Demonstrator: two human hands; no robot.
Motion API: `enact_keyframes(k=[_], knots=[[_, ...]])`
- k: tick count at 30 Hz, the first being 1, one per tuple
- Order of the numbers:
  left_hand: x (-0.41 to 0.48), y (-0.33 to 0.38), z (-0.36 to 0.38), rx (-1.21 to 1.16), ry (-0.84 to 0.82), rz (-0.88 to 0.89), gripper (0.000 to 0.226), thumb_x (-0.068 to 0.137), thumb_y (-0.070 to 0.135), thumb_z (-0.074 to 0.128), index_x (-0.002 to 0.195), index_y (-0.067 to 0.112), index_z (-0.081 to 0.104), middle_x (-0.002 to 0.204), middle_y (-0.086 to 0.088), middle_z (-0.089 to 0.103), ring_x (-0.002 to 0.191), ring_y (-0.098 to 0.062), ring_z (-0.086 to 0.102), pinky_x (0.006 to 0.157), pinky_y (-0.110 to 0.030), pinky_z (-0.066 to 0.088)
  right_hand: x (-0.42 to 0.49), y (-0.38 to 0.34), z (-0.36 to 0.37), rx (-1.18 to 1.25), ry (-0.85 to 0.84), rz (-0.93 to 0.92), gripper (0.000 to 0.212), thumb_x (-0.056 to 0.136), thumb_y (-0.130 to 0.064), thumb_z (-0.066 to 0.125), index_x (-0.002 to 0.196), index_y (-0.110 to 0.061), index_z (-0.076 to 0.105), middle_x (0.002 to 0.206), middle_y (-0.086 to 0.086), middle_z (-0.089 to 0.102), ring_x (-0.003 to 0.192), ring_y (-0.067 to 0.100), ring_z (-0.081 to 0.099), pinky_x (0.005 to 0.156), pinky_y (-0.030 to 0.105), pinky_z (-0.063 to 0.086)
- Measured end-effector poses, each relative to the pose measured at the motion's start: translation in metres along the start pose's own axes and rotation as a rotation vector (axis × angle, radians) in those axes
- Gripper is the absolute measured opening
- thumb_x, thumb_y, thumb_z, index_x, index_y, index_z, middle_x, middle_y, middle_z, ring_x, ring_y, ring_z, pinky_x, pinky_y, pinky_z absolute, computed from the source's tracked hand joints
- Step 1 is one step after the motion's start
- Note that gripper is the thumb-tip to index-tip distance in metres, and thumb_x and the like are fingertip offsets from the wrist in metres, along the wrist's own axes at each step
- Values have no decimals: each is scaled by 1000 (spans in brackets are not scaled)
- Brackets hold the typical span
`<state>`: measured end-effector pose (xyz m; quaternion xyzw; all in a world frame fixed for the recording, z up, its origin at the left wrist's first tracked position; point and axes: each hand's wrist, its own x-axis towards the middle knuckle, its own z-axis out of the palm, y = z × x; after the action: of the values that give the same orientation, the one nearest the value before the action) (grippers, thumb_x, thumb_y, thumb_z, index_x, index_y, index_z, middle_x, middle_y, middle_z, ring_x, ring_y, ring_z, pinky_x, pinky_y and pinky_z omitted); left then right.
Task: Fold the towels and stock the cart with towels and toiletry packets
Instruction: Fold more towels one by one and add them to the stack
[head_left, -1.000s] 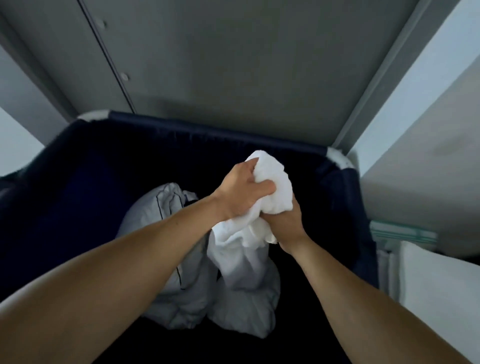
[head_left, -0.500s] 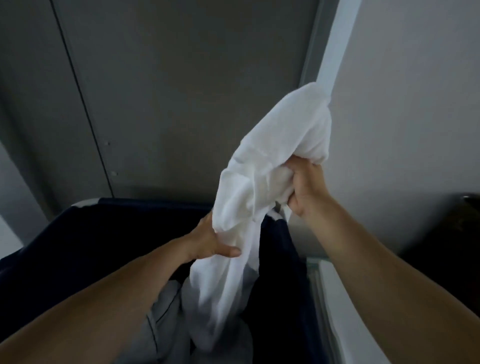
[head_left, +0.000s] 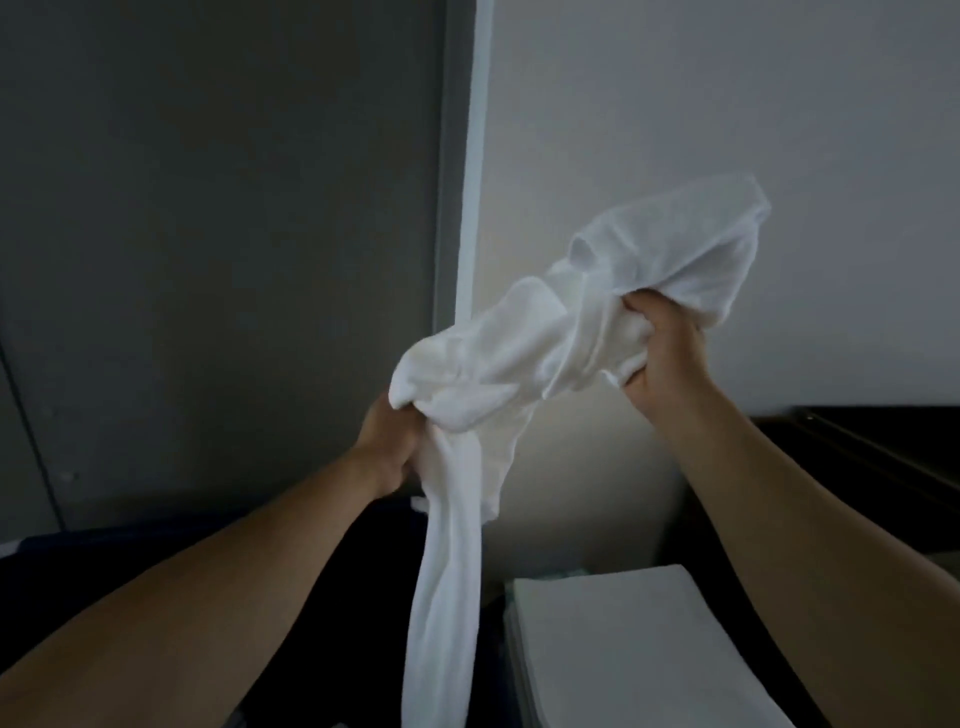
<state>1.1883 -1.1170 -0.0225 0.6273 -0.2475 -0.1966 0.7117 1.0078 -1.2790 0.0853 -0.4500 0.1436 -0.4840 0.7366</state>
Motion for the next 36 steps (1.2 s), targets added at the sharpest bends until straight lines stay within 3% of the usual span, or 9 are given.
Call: enact_keyframes(k=[3, 7, 13, 17, 21, 24, 27, 32, 36], knots=[[15, 60, 60, -127, -7, 164, 20, 98, 10, 51, 102, 17, 70, 93, -3, 77, 94, -23, 73, 76, -37, 61, 16, -25, -49, -58, 69, -17, 15, 79, -11, 76, 87, -18, 66, 88, 1, 70, 66, 17, 67, 54, 26, 48], [18, 146, 162, -200, 20, 310, 27, 97, -1, 44, 84, 12, 64, 58, 6, 70, 56, -7, 69, 47, -21, 53, 50, -79, -92, 91, 102, -126, 26, 82, -2, 71, 106, -10, 66, 102, 10, 74, 84, 26, 71, 66, 36, 59], [2, 238, 289, -414, 5, 416, 29, 96, -4, 40, 88, 8, 64, 83, -13, 72, 78, -29, 71, 74, -49, 60, 99, -168, -138, 176, 161, -286, 50, 64, 4, 80, 113, 4, 67, 107, 19, 73, 94, 37, 72, 76, 53, 61], [6, 199, 318, -126, 59, 450, 31, 96, -1, 38, 99, 2, 68, 89, -14, 71, 75, -25, 67, 53, -28, 53, 116, -182, -187, 10, 131, -227, 52, 68, -3, 81, 118, 0, 66, 109, 17, 72, 89, 32, 73, 69, 44, 61], [7, 96, 293, 451, -32, 412, 20, 87, -5, 53, 98, -2, 69, 95, -22, 69, 89, -29, 66, 63, -31, 53, 116, -148, -241, -221, 87, 14, 46, 73, -14, 82, 116, -7, 66, 101, 11, 73, 79, 25, 72, 54, 31, 57], [-8, 14, 270, 765, -434, -84, 44, 83, 5, 71, 126, 2, 58, 126, -24, 62, 108, -33, 63, 87, -45, 56, 113, -107, -271, -331, 76, 137, 53, 72, -17, 83, 121, -11, 61, 108, 14, 70, 92, 33, 71, 71, 47, 62], [-23, -29, 261, 1113, -652, -497, 104, 79, 26, 83, 158, 23, 15, 160, -5, 28, 137, -28, 40, 101, -43, 48, 100, -62, -288, -438, 12, 281, 55, 68, -15, 86, 118, -11, 64, 109, 15, 70, 96, 38, 69, 85, 59, 57], [-31, -41, 263, 861, -593, -147, 117, 71, 46, 86, 157, 36, 7, 157, 7, 28, 140, -19, 37, 105, -30, 39, 76, 5, -303, -579, -70, 506, 52, 63, -17, 88, 109, -3, 68, 98, 18, 75, 86, 37, 74, 77, 53, 60], [-40, -41, 276, 647, -494, 55, 50, 87, 38, 74, 131, 24, 55, 112, 5, 70, 98, -13, 66, 76, -14, 50, 68, 22, -302, -635, -243, 635, 79, 47, -43, 97, 113, -11, 69, 100, 12, 76, 89, 35, 74, 79, 55, 60]])
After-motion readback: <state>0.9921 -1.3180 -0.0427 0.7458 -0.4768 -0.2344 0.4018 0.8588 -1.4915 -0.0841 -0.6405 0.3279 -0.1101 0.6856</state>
